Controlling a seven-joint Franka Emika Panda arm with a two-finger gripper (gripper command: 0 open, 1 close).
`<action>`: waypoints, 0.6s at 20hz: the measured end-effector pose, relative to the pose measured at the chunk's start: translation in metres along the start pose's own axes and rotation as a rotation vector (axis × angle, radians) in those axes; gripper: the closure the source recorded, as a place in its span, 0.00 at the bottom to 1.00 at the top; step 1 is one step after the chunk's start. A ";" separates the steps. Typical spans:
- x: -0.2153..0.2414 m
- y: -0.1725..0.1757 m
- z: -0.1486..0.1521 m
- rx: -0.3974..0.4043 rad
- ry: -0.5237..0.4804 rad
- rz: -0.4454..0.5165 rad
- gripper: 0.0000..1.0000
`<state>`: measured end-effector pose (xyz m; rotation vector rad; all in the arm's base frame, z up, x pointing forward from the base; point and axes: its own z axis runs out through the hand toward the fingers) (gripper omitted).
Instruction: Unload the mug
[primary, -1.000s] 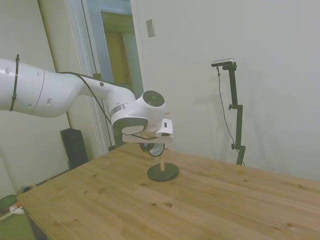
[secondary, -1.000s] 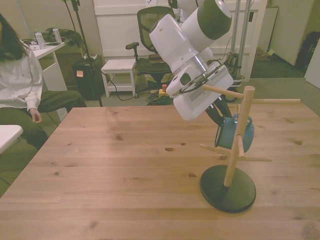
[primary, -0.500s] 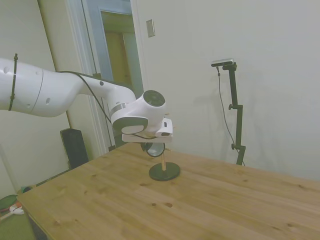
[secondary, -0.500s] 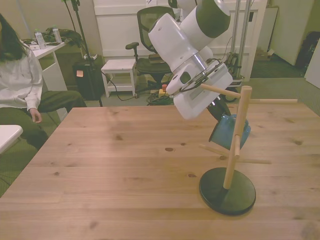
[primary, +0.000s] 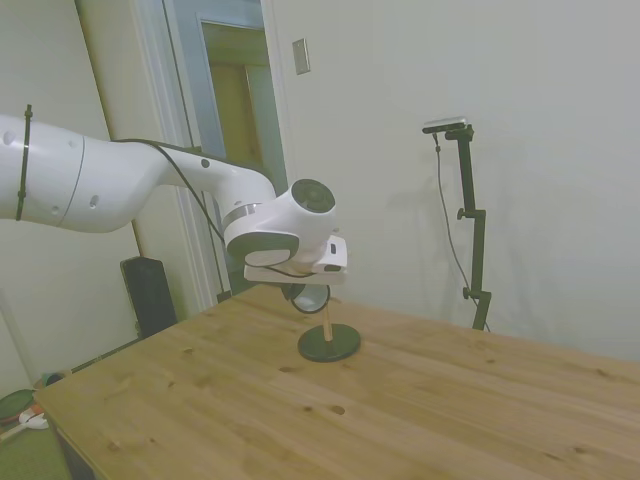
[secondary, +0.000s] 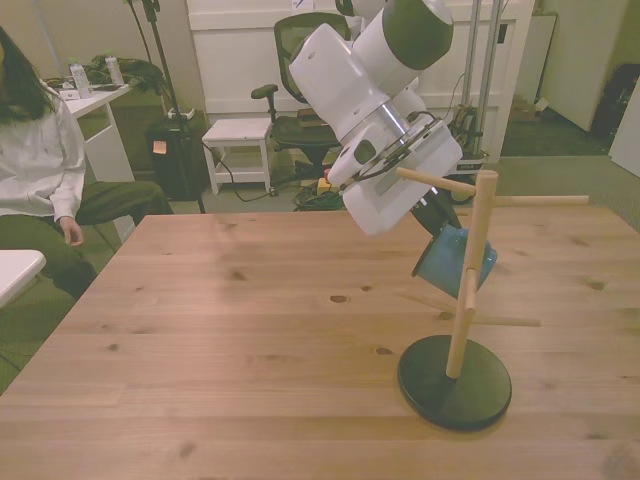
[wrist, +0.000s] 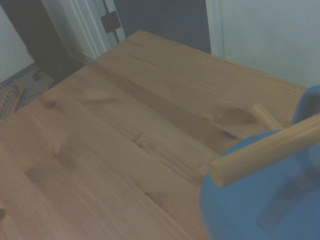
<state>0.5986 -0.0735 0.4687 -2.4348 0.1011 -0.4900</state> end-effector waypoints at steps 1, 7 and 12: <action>0.002 -0.002 -0.002 0.000 0.004 -0.004 1.00; 0.012 -0.017 -0.006 0.007 0.021 -0.034 1.00; 0.019 -0.025 -0.003 0.012 0.022 -0.050 1.00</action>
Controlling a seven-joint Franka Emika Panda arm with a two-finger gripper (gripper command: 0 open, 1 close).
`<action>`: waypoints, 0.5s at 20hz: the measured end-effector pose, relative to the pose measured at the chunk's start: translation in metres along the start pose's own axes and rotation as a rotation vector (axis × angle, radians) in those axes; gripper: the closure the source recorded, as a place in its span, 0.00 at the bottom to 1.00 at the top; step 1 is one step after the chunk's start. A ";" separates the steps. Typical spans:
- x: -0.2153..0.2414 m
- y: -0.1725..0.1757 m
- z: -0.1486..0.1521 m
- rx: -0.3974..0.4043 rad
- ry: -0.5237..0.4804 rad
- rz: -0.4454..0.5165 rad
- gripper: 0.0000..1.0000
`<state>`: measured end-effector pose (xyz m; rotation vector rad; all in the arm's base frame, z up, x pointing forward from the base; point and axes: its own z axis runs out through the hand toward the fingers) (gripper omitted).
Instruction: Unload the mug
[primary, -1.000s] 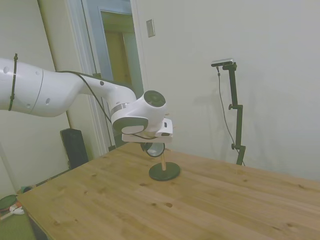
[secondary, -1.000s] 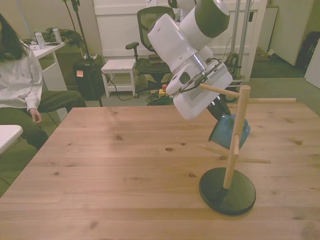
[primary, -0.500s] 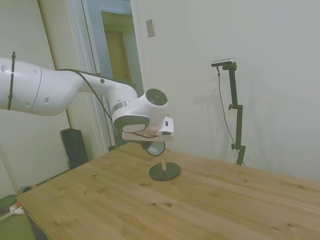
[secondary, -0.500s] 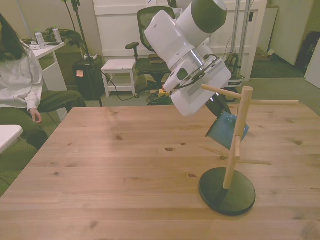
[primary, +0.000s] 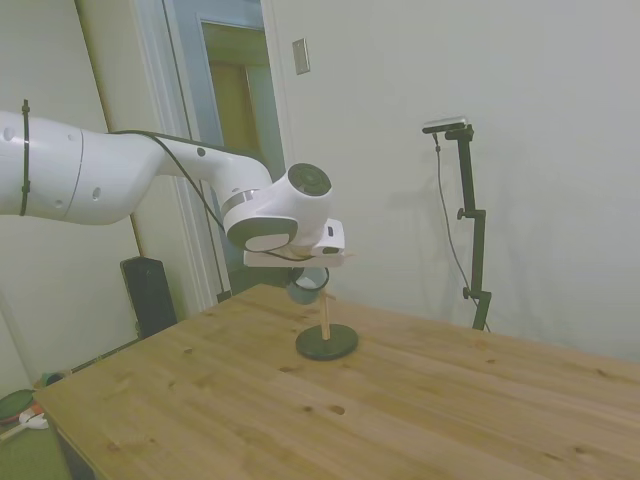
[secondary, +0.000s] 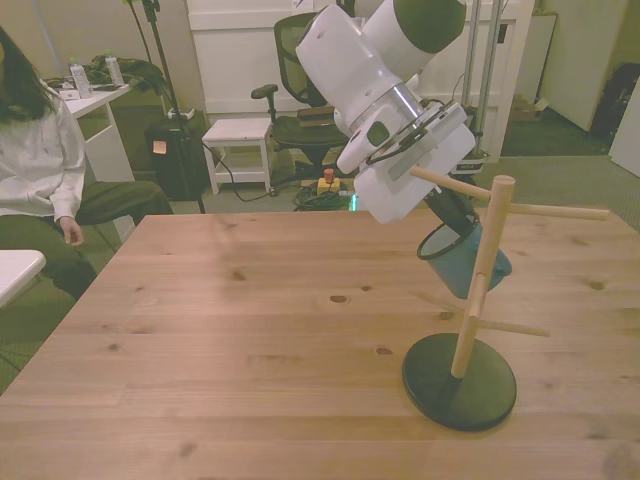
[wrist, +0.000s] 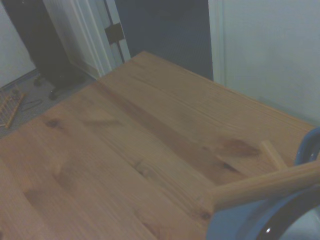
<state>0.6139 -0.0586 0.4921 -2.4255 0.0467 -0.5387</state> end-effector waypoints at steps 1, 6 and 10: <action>0.000 -0.001 0.000 0.001 0.000 -0.002 1.00; -0.003 -0.004 0.005 0.012 -0.022 -0.003 1.00; -0.007 -0.010 0.009 0.018 -0.031 -0.010 1.00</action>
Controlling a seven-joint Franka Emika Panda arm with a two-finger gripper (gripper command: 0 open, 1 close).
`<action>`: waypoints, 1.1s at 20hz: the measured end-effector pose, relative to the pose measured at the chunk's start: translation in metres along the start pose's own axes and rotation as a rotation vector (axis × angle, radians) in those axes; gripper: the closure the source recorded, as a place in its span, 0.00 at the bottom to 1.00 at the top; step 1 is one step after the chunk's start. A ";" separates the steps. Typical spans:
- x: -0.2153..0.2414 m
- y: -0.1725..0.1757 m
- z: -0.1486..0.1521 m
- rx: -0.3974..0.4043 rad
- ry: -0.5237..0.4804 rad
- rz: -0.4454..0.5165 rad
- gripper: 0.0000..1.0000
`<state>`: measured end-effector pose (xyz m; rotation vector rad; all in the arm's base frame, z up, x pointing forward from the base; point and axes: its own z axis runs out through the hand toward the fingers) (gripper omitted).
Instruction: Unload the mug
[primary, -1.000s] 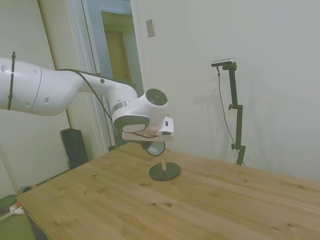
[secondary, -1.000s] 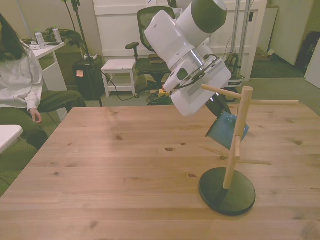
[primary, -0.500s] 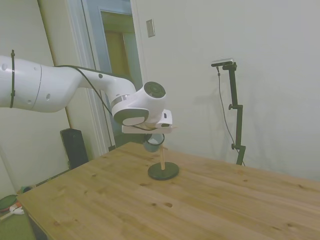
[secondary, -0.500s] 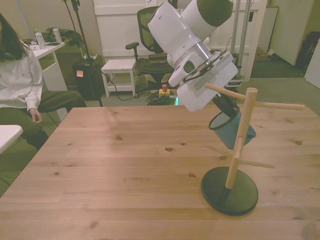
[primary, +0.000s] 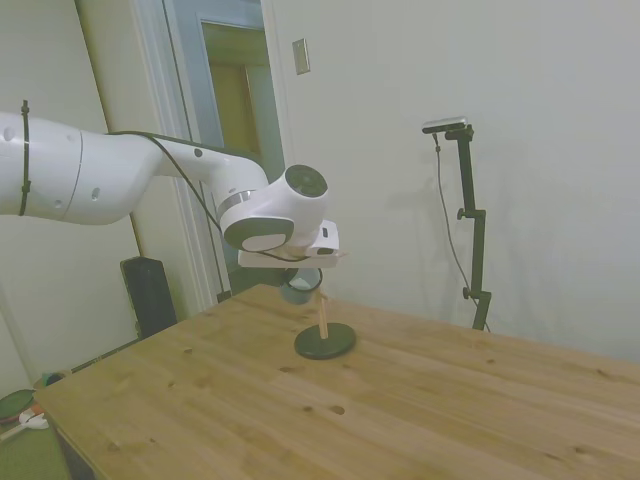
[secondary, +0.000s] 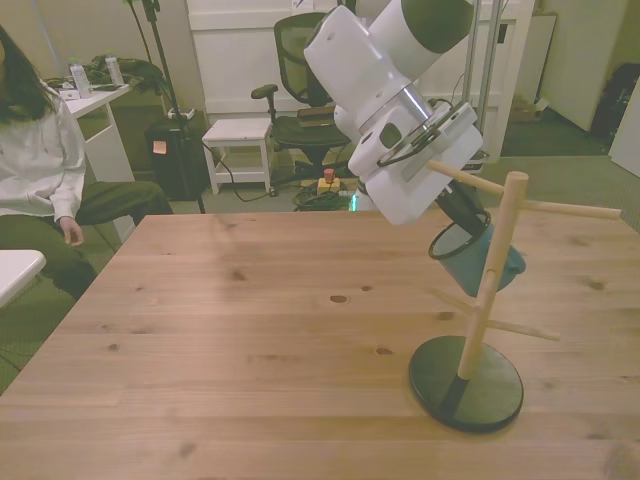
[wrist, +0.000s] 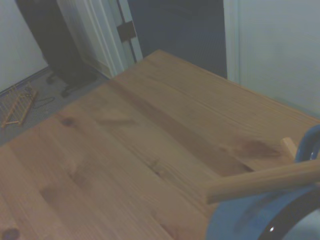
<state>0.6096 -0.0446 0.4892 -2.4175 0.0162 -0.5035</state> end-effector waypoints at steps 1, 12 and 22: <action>-0.002 -0.002 0.000 0.001 -0.001 -0.001 1.00; -0.012 -0.025 0.003 0.013 -0.013 -0.031 1.00; -0.014 -0.044 0.020 0.001 0.001 -0.060 1.00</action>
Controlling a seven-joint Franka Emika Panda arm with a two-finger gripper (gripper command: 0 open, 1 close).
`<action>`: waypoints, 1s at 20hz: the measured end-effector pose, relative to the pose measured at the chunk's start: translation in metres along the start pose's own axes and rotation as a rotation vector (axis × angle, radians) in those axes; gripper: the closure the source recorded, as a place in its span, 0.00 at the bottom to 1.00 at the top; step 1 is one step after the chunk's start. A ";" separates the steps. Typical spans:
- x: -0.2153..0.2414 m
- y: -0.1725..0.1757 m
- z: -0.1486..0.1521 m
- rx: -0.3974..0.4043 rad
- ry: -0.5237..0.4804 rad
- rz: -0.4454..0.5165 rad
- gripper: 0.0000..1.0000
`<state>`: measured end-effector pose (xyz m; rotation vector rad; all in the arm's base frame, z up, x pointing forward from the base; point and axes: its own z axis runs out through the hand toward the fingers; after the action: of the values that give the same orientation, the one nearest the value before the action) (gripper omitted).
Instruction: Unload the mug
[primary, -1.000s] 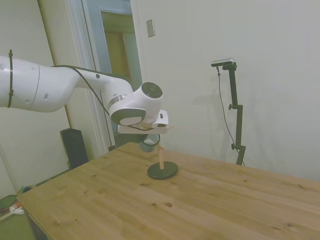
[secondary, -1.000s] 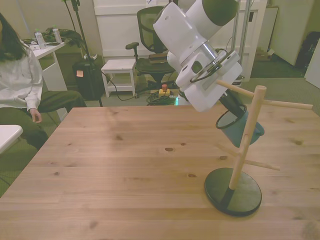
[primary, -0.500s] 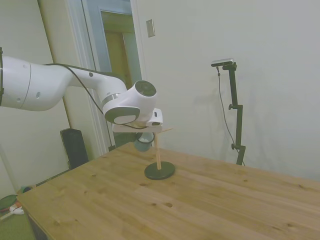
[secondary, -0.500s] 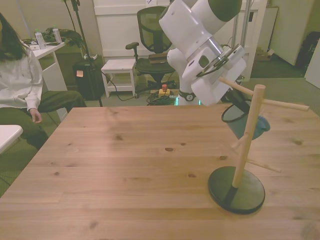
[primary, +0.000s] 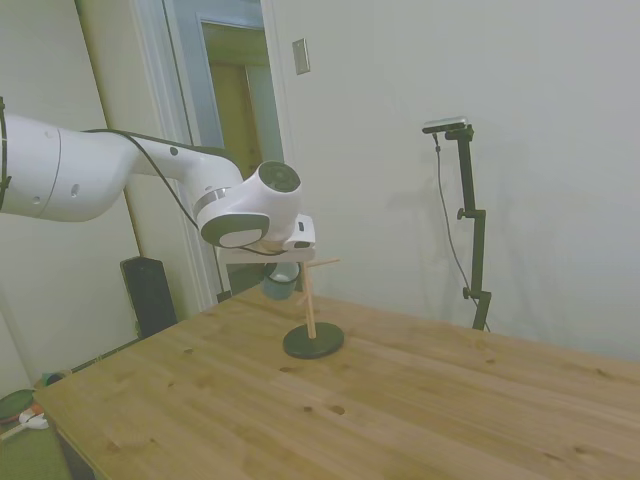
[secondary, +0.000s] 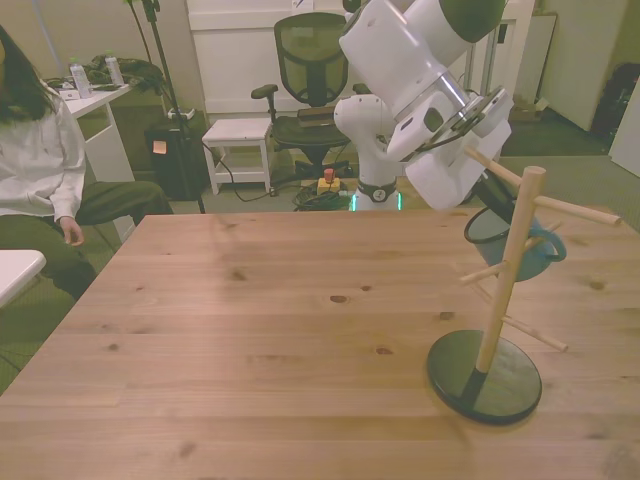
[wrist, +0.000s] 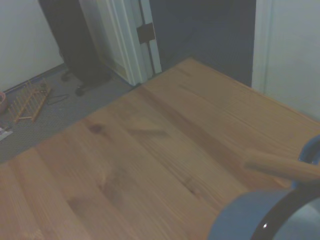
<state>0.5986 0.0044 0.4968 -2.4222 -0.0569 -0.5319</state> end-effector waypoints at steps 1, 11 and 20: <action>-0.002 -0.002 0.002 -0.005 0.004 -0.001 1.00; -0.017 -0.021 0.013 -0.006 -0.001 -0.019 1.00; -0.019 -0.044 0.029 0.003 -0.011 -0.021 1.00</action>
<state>0.5841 0.0579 0.4950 -2.4243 -0.0879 -0.5271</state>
